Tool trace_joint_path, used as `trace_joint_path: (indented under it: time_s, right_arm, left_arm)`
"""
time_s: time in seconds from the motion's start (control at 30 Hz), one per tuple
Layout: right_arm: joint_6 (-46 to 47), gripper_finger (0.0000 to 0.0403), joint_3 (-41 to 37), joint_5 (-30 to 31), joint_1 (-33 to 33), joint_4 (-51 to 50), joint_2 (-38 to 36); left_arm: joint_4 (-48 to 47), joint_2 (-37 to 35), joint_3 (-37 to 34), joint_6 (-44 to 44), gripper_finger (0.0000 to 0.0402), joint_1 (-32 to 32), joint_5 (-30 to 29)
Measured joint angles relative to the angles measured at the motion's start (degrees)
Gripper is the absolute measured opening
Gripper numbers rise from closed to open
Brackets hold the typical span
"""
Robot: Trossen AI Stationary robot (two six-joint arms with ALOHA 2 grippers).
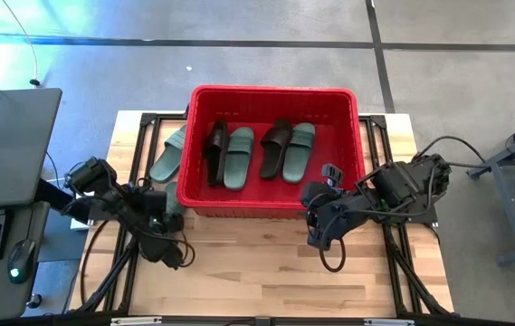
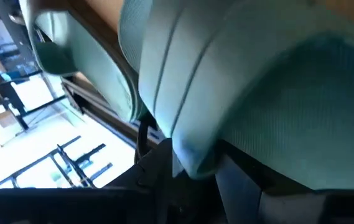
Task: Pick and place slides into bin
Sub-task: Put the green slide into the red bin
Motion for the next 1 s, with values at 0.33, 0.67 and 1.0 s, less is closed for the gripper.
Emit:
trace_joint_path:
  time_s: [0.33, 0.67, 1.0]
  right_arm:
    - [-0.02, 0.0134, 0.00, 0.55, -0.02, -0.01, 0.00]
    - [1.50, 0.0134, 0.00, 1.25, -0.02, 0.00, 0.00]
    - [1.65, 0.0134, 0.00, 1.35, -0.02, 0.00, 0.00]
  left_arm:
    - [1.78, -0.02, -1.08, 1.31, 0.0015, 0.00, 0.79]
    - [1.11, -0.02, 9.37, 5.87, 0.0004, -0.63, 9.43]
    - [-0.29, -0.02, 37.61, 10.45, 0.0002, -5.48, 15.44]
